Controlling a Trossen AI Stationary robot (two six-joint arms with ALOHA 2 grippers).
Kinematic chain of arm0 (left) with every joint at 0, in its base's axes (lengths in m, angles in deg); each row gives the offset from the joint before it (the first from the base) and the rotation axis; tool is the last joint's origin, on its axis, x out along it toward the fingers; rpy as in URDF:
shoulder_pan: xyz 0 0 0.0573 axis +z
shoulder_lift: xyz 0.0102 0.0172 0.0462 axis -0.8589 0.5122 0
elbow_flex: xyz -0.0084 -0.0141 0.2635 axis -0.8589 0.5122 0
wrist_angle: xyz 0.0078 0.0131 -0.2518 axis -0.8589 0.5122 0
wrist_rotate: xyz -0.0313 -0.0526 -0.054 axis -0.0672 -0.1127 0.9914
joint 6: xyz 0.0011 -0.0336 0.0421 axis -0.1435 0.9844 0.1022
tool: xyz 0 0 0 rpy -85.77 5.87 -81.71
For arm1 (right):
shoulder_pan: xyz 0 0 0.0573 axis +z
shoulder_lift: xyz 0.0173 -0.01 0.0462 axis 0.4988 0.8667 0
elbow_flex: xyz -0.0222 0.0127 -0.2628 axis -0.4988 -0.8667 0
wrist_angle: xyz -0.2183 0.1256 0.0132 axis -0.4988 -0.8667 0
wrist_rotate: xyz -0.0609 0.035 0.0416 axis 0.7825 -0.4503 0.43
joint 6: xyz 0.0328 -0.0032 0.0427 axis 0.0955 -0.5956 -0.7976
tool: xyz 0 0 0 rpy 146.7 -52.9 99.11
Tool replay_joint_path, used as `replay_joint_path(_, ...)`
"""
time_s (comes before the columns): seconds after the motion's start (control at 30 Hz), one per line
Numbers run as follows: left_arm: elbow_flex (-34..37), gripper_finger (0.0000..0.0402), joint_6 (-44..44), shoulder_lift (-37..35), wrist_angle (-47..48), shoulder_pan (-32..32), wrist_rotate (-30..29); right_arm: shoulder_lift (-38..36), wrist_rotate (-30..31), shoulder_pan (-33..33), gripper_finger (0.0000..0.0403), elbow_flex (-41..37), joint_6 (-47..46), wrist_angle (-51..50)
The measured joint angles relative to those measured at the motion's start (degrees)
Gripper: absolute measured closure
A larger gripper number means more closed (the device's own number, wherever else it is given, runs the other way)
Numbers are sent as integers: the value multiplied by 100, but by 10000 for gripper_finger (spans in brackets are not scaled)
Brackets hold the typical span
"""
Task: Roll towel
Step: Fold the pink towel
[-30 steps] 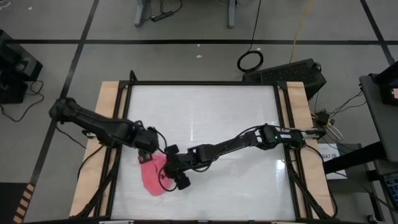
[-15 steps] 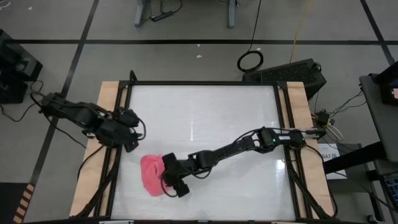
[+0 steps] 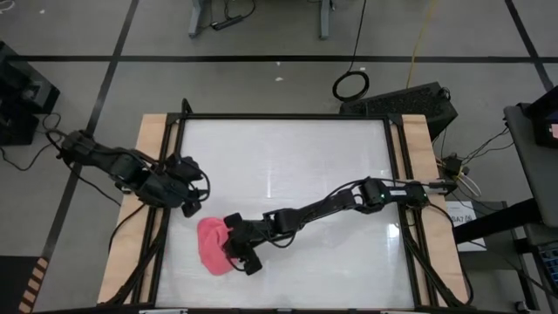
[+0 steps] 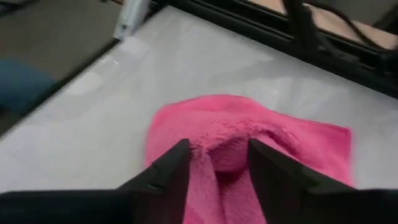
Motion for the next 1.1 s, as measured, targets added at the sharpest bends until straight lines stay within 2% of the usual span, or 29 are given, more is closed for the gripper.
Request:
replay_joint_path(0.1, 0, 178, -17, 111, -21, 58, -4, 125, -422, 2, 293, -2, -161, 18)
replay_joint_path(0.2, 0, 178, 3, 164, -42, 93, -4, 292, -474, 31, 315, -4, -261, 82)
replay_joint_path(0.3, 0, 178, 20, 197, -98, 92, -2, 347, -260, 57, 334, -11, -255, 109)
replay_joint_path(0.47, 0, 178, 21, 225, -214, 64, 36, 143, 32, 156, 393, -11, 199, -198)
replay_joint_path(0.6, 0, 178, 41, 225, -237, -12, 0, -358, 307, 254, 398, -11, 459, -733)
replay_joint_path(0.77, 0, 178, 302, 222, -282, -87, -274, -1270, 305, 278, 400, -9, 431, -1701)
replay_joint_path(0.9, -2, 178, 149, 262, -614, -176, -338, -2071, 304, 189, 401, 7, 321, -2576)
replay_joint_path(1.1, 87, 178, -287, 561, -1276, -418, -520, -2387, 325, -173, 401, 2, 218, -4119)
